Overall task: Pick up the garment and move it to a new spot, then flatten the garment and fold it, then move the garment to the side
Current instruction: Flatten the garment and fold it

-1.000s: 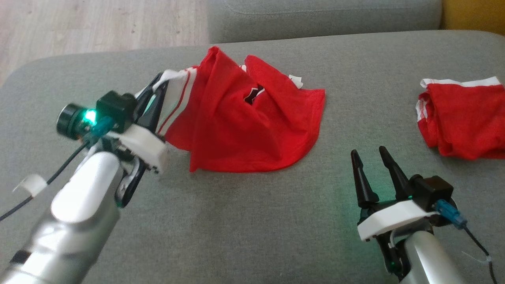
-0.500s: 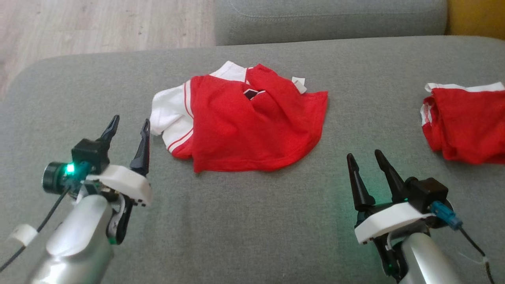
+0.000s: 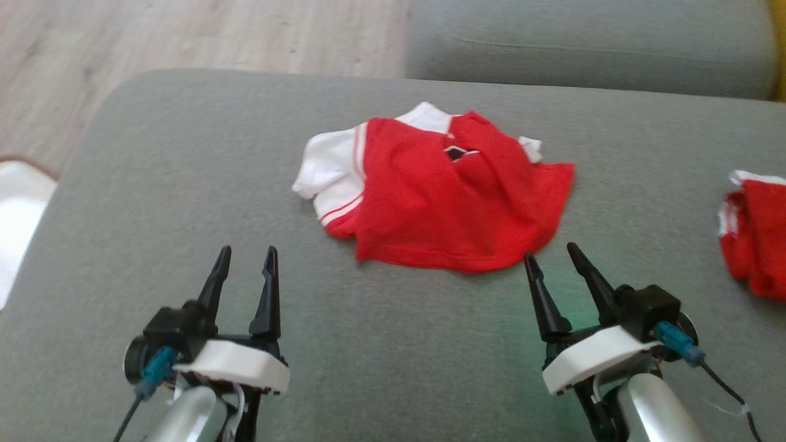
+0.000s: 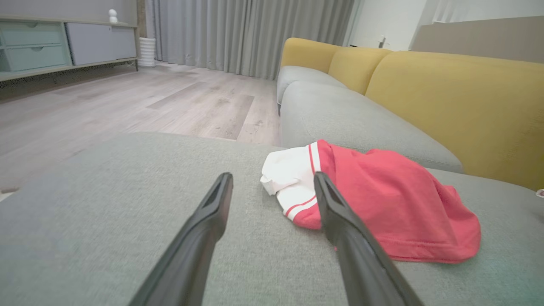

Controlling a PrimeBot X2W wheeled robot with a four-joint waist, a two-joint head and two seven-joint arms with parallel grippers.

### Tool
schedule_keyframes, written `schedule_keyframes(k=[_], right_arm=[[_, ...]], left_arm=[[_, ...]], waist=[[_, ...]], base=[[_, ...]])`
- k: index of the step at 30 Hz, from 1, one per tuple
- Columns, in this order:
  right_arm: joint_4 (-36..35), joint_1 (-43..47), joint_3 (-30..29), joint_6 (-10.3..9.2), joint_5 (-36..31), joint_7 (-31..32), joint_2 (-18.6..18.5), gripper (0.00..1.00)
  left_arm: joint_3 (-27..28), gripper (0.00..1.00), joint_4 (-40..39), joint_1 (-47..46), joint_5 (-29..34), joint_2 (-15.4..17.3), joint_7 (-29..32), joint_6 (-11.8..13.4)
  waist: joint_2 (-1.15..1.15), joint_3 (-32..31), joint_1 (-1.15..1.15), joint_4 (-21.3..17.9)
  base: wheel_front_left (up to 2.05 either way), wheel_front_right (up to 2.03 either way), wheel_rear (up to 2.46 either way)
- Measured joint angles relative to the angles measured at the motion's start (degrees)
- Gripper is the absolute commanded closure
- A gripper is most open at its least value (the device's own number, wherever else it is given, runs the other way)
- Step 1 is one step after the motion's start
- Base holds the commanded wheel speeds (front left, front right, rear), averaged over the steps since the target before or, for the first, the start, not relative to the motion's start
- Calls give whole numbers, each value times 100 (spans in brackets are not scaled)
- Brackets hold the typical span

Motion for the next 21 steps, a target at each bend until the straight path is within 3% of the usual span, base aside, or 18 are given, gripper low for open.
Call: schedule_keyframes(k=[5, 10, 15, 21], right_arm=[[-112, -30, 212, 0, -246, 290, -1, 0], [96, -480, 1021, 0, -276, 857, -9, 0], [815, -1344, 1634, 0, 70, 1267, -79, 0], [1914, -2084, 1940, 0, 478, 1447, -154, 0]], left_arm=[[52, 0, -160, 142, 18, -85, -1, -1], [91, 0, -168, 133, 57, -254, -1, -122], [108, 0, -57, 82, 124, -453, -1, -271], [81, 0, 213, -122, 190, -724, -16, -461]], waist=[[0, 67, 0, 368], [0, 199, 1, 698], [0, 369, 1, 983], [0, 556, 1, 1352]], base=[[0, 0, 0], [0, 0, 0], [0, 0, 0], [0, 0, 0]])
